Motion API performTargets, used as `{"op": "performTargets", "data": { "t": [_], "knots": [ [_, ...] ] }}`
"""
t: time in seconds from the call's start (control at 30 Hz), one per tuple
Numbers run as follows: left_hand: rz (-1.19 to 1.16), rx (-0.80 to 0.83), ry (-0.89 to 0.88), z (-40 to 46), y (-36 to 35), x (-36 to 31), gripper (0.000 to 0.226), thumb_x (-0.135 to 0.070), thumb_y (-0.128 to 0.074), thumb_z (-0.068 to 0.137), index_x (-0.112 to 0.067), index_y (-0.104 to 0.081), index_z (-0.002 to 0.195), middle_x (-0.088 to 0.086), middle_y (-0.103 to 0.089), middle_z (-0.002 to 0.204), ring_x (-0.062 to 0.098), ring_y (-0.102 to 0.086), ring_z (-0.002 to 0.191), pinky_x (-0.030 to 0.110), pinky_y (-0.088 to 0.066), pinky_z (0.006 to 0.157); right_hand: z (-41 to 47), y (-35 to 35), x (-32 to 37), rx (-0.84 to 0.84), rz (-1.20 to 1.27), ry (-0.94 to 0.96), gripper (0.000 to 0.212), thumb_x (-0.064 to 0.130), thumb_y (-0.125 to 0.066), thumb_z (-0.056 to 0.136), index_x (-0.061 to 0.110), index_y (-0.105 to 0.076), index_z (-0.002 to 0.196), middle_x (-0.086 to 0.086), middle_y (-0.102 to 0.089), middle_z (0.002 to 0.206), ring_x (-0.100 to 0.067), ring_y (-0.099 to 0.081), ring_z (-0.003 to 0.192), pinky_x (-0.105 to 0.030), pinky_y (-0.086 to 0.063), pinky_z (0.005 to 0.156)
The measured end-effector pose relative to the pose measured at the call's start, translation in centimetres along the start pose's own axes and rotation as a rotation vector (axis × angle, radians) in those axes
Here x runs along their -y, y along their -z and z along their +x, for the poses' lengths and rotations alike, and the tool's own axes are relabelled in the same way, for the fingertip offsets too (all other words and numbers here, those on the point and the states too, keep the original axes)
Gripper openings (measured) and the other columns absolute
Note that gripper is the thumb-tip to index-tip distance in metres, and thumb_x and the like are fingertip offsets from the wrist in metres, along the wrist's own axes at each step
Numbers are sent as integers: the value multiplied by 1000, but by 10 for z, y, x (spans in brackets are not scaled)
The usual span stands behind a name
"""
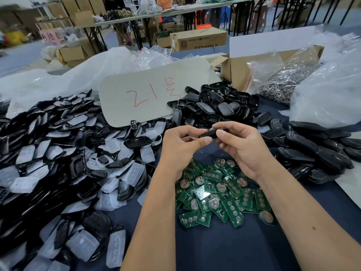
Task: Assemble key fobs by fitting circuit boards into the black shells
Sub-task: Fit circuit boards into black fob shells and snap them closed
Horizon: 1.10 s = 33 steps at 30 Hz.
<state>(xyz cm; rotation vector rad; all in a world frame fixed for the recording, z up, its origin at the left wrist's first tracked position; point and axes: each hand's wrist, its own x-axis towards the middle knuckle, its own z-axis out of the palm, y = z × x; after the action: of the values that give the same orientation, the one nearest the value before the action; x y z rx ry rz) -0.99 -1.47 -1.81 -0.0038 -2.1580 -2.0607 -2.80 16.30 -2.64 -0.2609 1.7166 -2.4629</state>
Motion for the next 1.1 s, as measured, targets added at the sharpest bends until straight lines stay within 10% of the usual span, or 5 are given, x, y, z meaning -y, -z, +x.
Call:
{"op": "performTargets", "data": {
  "t": [0.53,0.83,1.1],
  "knots": [
    [273,19,-108,1,12,0,24,3,-90,71,-12,-79,87,11,-78,90,31,-75,85,42,-63,80,-2,-4,-8,38,-414,268,25,-5,-87,76,13,-77,91,-1,-77,88,-21,-74,85,-38,-61,81],
    [388,34,-268,0,-2,-5,38,10,-81,70,-17,-71,94,-5,-73,81,9,-71,81,26,-60,76,-1,-7,-8,5,-513,323,27,-5,-89,73,9,-79,94,-10,-70,96,-33,-72,89,-53,-60,83],
    [4,18,-75,1,-8,0,36,5,-86,77,-18,-72,101,2,-70,77,16,-69,71,35,-63,71,4,-1,-10,-118,-398,241,8,25,-76,94,25,-77,102,5,-72,81,-5,-63,73,-22,-51,66]
  ]
}}
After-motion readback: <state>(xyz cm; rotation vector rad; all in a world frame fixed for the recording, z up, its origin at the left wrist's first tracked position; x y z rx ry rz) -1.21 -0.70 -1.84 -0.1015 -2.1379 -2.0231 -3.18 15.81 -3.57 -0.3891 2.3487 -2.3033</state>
